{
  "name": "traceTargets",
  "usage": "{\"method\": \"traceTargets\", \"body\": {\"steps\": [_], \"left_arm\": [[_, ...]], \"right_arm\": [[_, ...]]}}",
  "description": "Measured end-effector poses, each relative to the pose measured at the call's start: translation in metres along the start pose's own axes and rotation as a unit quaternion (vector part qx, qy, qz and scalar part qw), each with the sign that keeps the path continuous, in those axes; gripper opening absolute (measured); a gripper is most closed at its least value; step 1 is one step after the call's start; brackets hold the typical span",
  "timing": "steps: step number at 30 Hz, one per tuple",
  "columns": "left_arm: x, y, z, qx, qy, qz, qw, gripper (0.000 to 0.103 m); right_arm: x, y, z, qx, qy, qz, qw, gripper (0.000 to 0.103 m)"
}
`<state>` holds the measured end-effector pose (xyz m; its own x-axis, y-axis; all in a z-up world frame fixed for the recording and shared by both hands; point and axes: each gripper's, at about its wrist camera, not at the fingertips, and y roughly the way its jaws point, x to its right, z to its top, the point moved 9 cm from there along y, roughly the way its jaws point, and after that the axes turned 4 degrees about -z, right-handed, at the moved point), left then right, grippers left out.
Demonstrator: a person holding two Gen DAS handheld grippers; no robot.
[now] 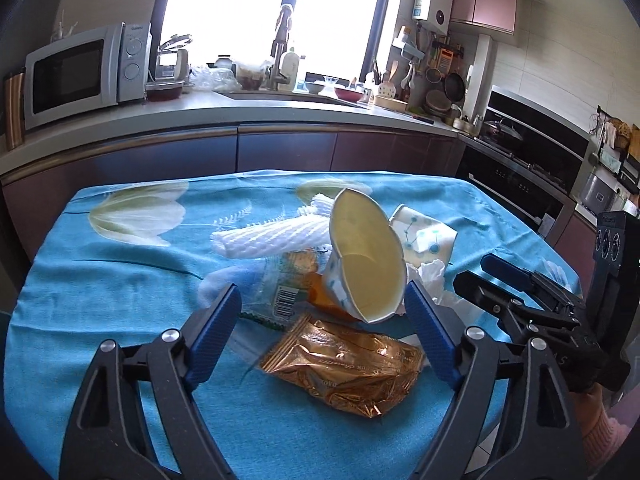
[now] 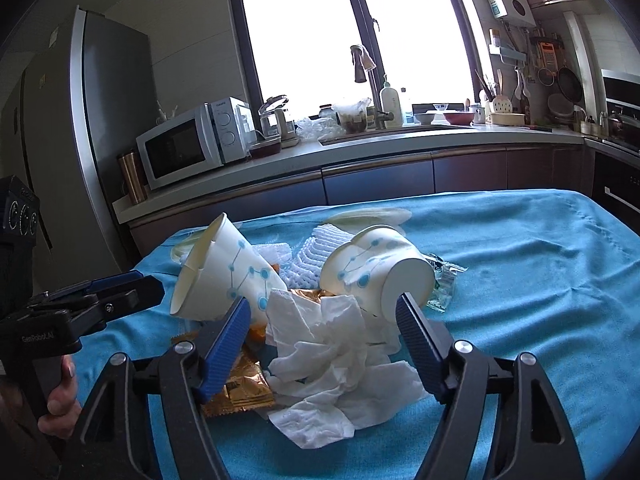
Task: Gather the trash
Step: 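Grasp the cream paper cup with the left tool while the right tool grasps white tissues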
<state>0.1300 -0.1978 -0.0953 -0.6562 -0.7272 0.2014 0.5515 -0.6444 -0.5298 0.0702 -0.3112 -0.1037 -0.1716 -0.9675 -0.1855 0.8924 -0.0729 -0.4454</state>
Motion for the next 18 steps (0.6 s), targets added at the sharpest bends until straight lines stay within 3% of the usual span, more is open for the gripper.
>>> {"method": "traceTargets", "body": {"steps": [6, 13, 18], "left_arm": [[0.017, 0.028, -0.001, -0.019, 0.016, -0.012, 0.9996, 0.079], [0.018, 0.041, -0.002, -0.042, -0.012, -0.027, 0.9987, 0.038], [0.01, 0.031, -0.003, -0.035, -0.024, -0.029, 0.9987, 0.034]], "right_arm": [[0.005, 0.006, -0.008, -0.016, 0.007, 0.005, 1.0, 0.064], [-0.001, 0.017, -0.014, -0.045, 0.001, 0.024, 0.999, 0.055], [-0.006, 0.024, -0.018, -0.061, -0.01, 0.028, 0.998, 0.055]]}}
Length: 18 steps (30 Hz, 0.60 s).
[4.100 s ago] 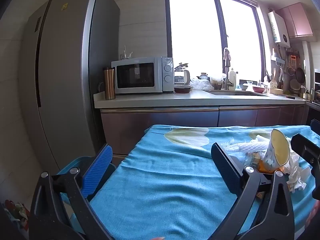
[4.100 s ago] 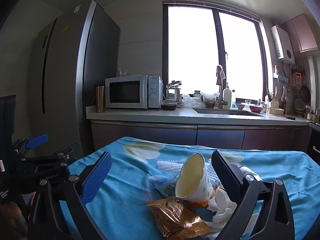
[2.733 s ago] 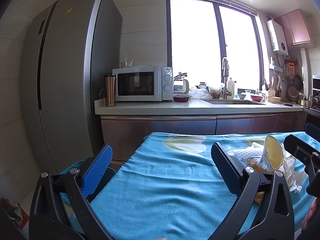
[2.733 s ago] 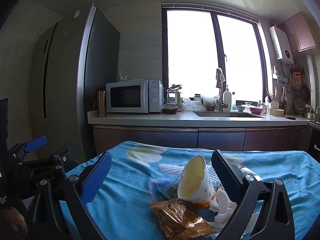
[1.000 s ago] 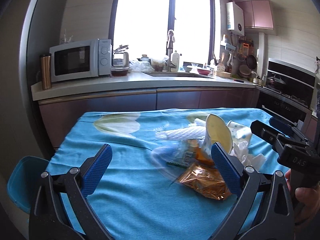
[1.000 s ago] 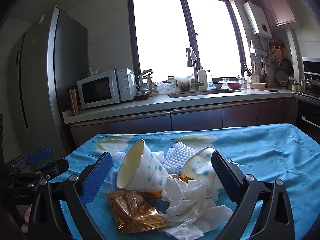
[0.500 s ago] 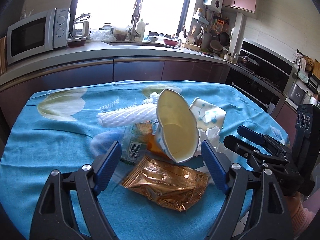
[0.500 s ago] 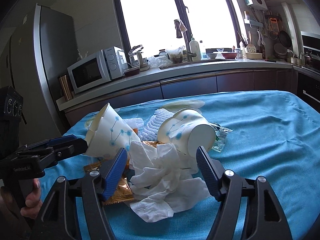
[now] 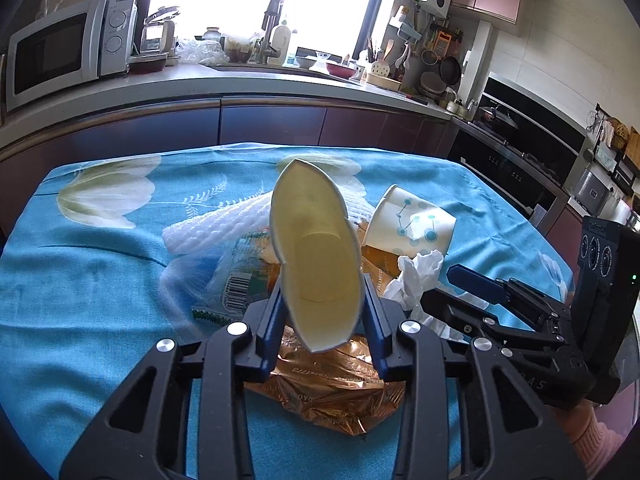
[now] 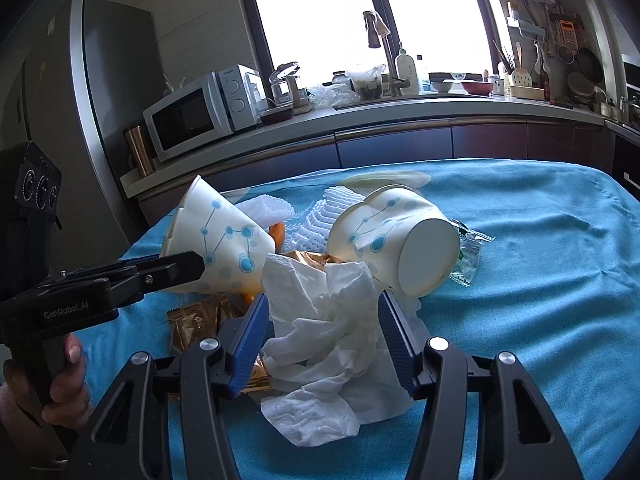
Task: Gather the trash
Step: 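Grasp the cream paper cup with the left tool while the right tool grasps white tissues, then carry cup and tissues to the teal bin and open both tools to drop them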
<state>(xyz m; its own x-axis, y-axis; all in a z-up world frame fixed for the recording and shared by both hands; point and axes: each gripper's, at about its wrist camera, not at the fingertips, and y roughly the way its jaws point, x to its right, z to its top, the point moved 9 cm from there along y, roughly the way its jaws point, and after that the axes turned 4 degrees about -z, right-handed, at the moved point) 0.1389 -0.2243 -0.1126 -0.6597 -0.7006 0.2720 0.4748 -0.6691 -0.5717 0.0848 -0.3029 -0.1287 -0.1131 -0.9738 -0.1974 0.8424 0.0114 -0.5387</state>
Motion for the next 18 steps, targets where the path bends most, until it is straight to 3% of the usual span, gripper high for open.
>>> {"method": "traceTargets", "body": {"steps": [6, 12, 18], "left_arm": [[-0.007, -0.028, -0.003, 0.017, -0.004, -0.012, 0.9998, 0.034], [-0.017, -0.053, -0.006, 0.031, -0.011, -0.016, 0.9993, 0.034], [-0.03, -0.08, -0.008, 0.048, -0.022, -0.016, 0.9985, 0.034]], "right_arm": [[-0.007, 0.006, -0.007, -0.018, -0.029, -0.02, 0.999, 0.054], [-0.006, 0.011, -0.012, -0.037, -0.019, -0.015, 0.999, 0.007], [-0.009, -0.004, -0.001, -0.018, -0.003, 0.004, 1.0, 0.002]]}}
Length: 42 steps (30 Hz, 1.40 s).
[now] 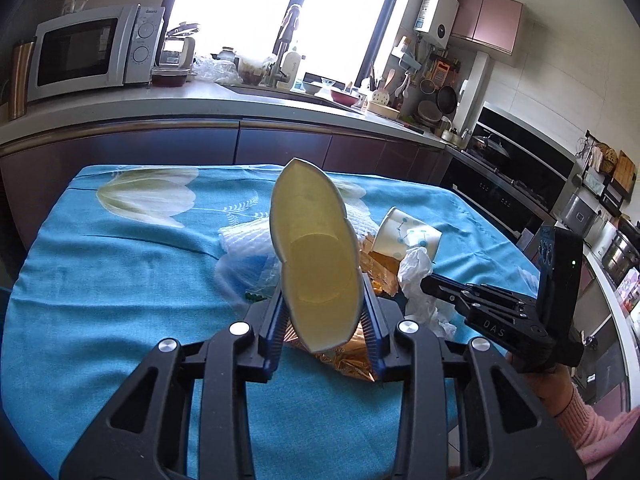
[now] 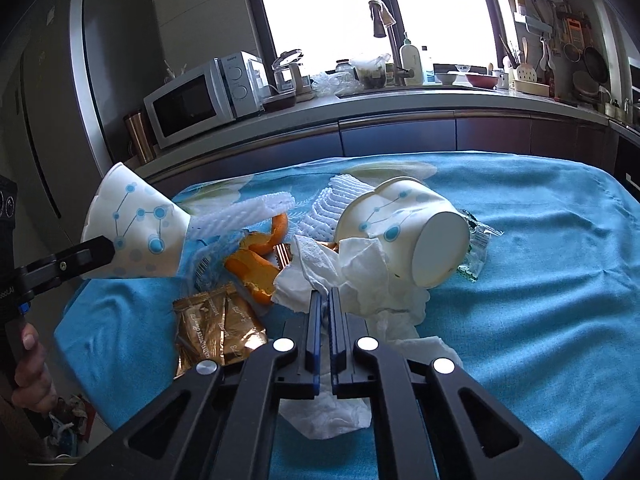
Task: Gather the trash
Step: 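Carry cup and tissues to the teal bin and open both tools to drop them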
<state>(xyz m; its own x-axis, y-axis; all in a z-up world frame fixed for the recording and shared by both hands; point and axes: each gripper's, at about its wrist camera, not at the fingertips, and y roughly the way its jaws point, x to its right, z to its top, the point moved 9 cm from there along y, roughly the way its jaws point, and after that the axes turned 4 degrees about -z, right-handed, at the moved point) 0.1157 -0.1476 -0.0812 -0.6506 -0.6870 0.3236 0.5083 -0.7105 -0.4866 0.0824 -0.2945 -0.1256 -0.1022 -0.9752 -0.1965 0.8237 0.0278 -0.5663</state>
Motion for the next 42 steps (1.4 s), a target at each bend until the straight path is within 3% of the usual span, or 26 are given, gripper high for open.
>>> {"method": "traceTargets", "body": {"steps": [11, 21, 26, 33, 42], "left_arm": [[-0.028, -0.062, 0.0, 0.038, -0.017, 0.021, 0.9989, 0.034], [-0.093, -0.129, -0.007, 0.073, -0.055, 0.1, 0.9908, 0.033], [-0.138, -0.173, -0.016, 0.092, -0.073, 0.161, 0.98, 0.033], [-0.207, -0.227, -0.034, 0.099, -0.105, 0.249, 0.9578, 0.033], [-0.268, -0.252, -0.067, 0.079, -0.146, 0.304, 0.9381, 0.033]], "right_arm": [[-0.037, -0.043, 0.044, 0.041, 0.06, 0.153, 0.986, 0.002], [-0.146, -0.045, 0.06, 0.028, 0.002, 0.286, 0.958, 0.002], [-0.207, -0.033, 0.059, 0.005, -0.031, 0.342, 0.939, 0.002], [-0.292, -0.017, 0.052, -0.027, -0.085, 0.402, 0.912, 0.002], [-0.369, 0.009, 0.029, -0.086, -0.12, 0.446, 0.883, 0.002]]}}
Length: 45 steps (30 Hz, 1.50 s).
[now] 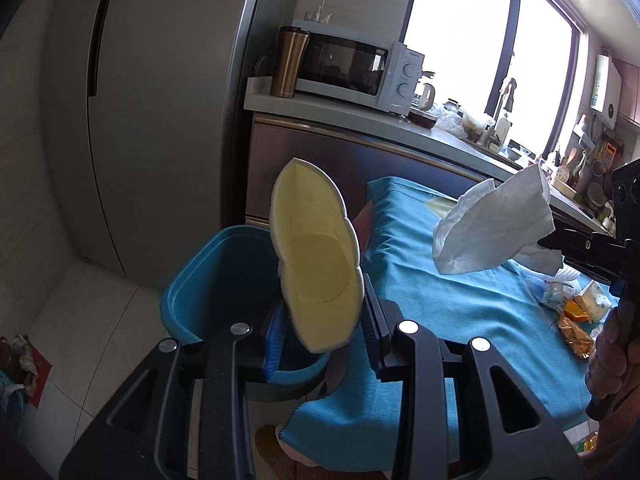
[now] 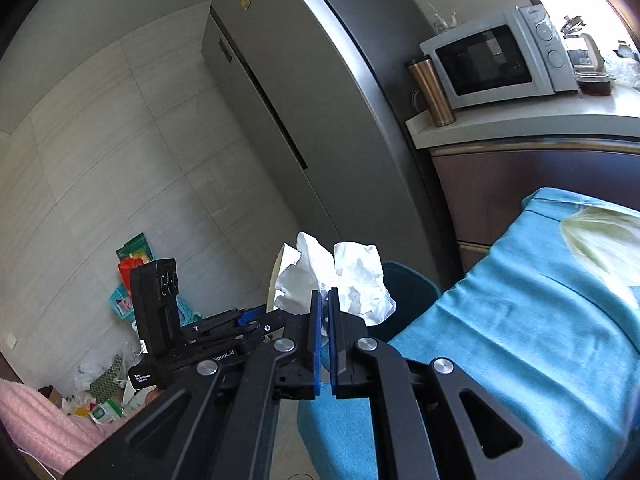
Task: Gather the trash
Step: 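Carry cup and tissues to the teal bin and open both tools to drop them, then return both tools to the table and lower them toward the gold wrapper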
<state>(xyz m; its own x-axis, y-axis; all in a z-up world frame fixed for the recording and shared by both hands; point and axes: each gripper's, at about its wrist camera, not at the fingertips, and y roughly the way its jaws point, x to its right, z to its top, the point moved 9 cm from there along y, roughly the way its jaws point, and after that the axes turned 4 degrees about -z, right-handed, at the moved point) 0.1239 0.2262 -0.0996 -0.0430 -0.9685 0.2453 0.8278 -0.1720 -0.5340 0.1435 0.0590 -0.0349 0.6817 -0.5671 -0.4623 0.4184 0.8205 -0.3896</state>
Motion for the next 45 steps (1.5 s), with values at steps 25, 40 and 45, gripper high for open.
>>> {"method": "traceTargets", "body": {"steps": [25, 40, 45], "left_arm": [[-0.07, 0.088, -0.038, -0.084, -0.047, 0.048, 0.9942, 0.037], [-0.066, 0.099, -0.041, -0.079, -0.037, 0.055, 0.9947, 0.045], [-0.044, 0.077, -0.026, -0.046, -0.014, 0.045, 0.9978, 0.051]], "right_arm": [[0.035, 0.154, -0.029, -0.154, 0.022, -0.052, 0.986, 0.005], [0.051, 0.139, -0.029, -0.144, 0.043, -0.066, 0.986, 0.015], [0.047, 0.106, -0.021, -0.113, 0.027, -0.064, 0.991, 0.025]]}}
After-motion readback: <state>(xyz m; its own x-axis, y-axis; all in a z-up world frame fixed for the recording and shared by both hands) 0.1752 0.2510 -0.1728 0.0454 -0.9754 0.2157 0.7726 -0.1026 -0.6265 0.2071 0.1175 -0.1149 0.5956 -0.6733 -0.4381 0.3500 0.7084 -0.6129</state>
